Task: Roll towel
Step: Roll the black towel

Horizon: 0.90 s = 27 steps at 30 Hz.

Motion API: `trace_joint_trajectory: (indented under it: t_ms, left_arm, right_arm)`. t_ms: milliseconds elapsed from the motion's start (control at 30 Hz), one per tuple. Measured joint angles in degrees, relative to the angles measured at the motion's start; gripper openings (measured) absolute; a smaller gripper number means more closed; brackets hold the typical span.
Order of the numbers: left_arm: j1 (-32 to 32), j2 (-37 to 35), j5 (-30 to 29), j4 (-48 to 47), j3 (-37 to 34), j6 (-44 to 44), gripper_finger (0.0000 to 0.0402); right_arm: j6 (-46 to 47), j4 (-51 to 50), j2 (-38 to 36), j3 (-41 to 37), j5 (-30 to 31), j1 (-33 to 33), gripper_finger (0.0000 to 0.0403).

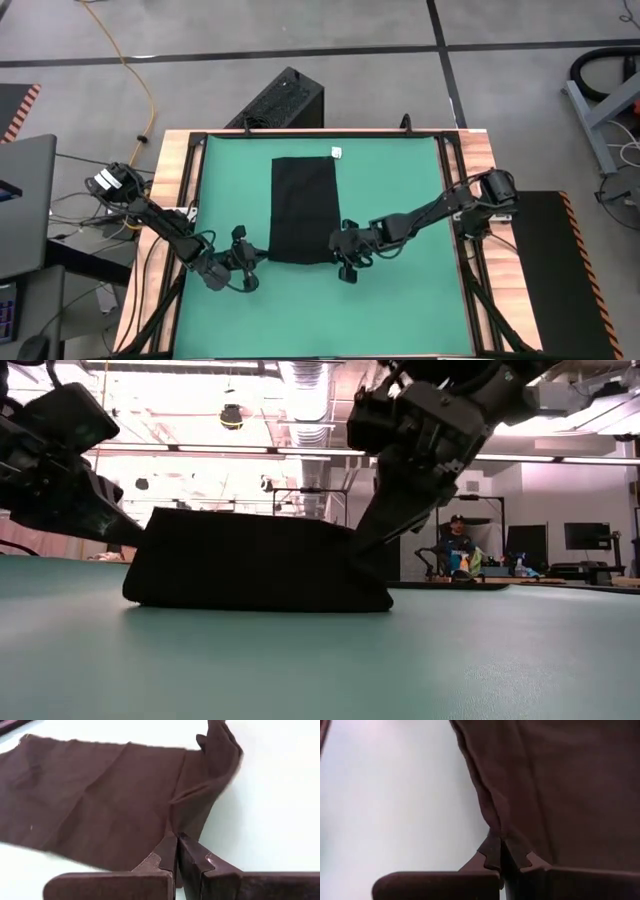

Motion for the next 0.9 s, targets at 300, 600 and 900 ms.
trace_joint_trajectory:
  t_ms: [300, 600, 900]
  left_arm:
    - [0.0, 0.0, 1.4, -5.9, 0.0, -6.0, 0.0000]
    - [0.0, 0.0, 1.9, -6.4, 0.0, -6.2, 0.0000]
    - [0.0, 0.0, 6.1, -9.2, 0.0, -6.9, 0.0000]
  right_arm:
    - [-0.8, -3.7, 0.4, 0.0, -0.1, -2.3, 0.0013]
    - [-1.2, -0.4, 5.8, 0.0, -0.1, -3.0, 0.0013]
    - [-0.6, 1.7, 7.4, 0.2, 0.0, -2.9, 0.0013]
